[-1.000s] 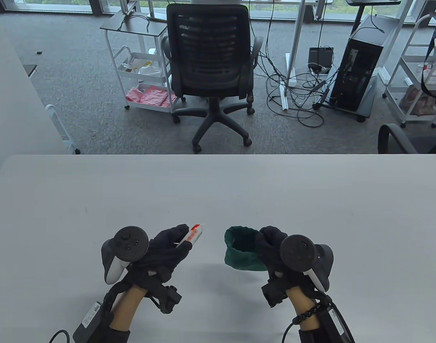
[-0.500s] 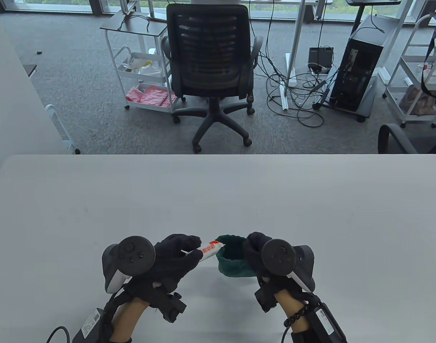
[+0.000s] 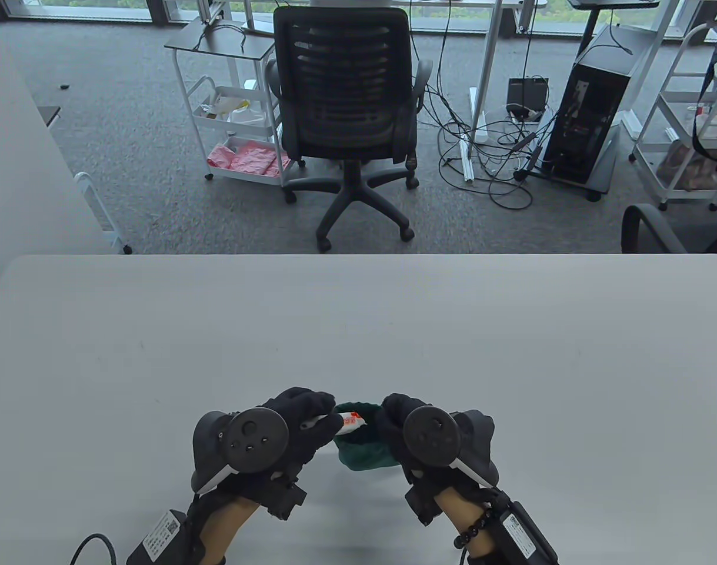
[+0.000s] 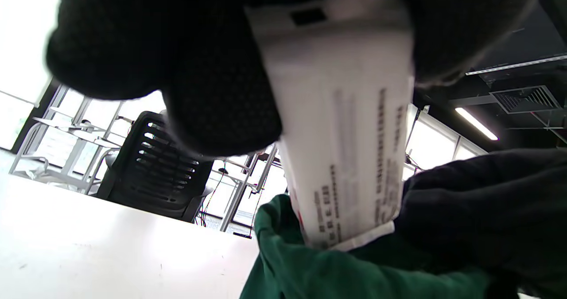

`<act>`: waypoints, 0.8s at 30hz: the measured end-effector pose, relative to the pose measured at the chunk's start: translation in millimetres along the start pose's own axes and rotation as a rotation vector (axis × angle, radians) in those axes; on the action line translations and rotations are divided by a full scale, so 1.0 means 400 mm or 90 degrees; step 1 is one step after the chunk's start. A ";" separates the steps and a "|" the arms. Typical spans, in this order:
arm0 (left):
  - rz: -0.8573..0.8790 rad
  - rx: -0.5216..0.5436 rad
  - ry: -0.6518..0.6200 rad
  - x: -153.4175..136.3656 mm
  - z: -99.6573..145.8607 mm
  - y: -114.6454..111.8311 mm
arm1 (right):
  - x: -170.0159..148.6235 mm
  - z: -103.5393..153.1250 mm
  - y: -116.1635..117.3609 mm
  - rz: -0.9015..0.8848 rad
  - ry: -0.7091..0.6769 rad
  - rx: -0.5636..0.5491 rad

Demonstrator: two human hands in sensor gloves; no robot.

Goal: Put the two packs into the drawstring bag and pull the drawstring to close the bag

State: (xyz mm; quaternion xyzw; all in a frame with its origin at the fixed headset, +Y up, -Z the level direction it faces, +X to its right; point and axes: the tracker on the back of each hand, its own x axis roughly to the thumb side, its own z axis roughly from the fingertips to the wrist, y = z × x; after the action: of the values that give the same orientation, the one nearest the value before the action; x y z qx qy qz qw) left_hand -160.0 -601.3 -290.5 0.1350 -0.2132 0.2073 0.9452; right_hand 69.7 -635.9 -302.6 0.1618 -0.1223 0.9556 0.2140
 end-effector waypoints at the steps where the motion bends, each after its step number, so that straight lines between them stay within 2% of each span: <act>1: -0.006 0.001 -0.002 0.003 0.000 -0.002 | 0.003 0.001 0.000 -0.002 -0.003 0.001; 16: -0.051 -0.010 0.008 0.026 -0.004 -0.054 | 0.016 0.004 0.008 -0.066 -0.002 0.012; 22: -0.015 -0.028 0.040 0.010 -0.011 -0.068 | 0.008 0.003 0.011 -0.096 0.013 0.009; 24: 0.010 -0.014 0.066 -0.008 -0.010 -0.066 | -0.001 0.003 0.006 -0.110 0.022 -0.003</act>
State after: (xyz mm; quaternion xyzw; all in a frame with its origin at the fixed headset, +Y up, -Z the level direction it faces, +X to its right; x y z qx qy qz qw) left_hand -149.3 -624.2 -299.9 0.1117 -0.1671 0.2187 0.9549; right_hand 69.1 -638.5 -302.1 0.1547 -0.1066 0.9358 0.2985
